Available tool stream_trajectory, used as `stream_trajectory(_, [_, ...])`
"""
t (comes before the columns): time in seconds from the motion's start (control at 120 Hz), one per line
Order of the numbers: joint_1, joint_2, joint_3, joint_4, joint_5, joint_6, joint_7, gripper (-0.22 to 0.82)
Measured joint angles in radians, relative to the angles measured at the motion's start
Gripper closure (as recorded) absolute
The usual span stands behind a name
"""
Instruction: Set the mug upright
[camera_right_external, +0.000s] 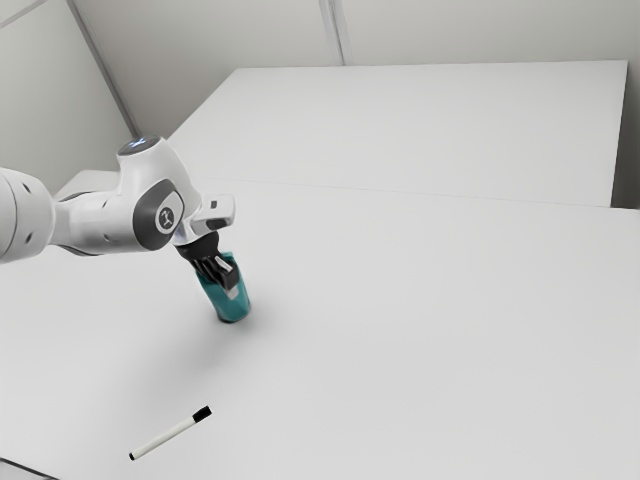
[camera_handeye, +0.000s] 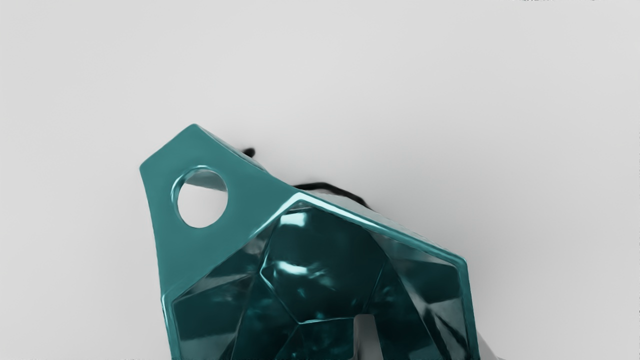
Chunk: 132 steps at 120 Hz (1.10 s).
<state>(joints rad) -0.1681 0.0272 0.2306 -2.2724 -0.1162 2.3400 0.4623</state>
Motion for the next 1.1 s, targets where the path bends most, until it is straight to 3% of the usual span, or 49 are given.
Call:
stream_trajectory(0.208, [0.001,-0.048,-0.004,-0.006,-0.009,-0.013,-0.019,0.45])
stream_trajectory(0.492, [0.007,-0.082,-0.013,0.001,-0.02,-0.033,-0.035,0.38])
stream_trajectory(0.792, [0.0,-0.033,-0.034,0.161,-0.015,-0.114,-0.044,0.12])
stream_trajectory(0.958, [-0.007,0.024,-0.036,0.323,0.005,-0.207,-0.05,0.06])
stream_trajectory(1.1, [-0.009,-0.019,-0.033,0.38,0.043,-0.31,-0.062,0.03])
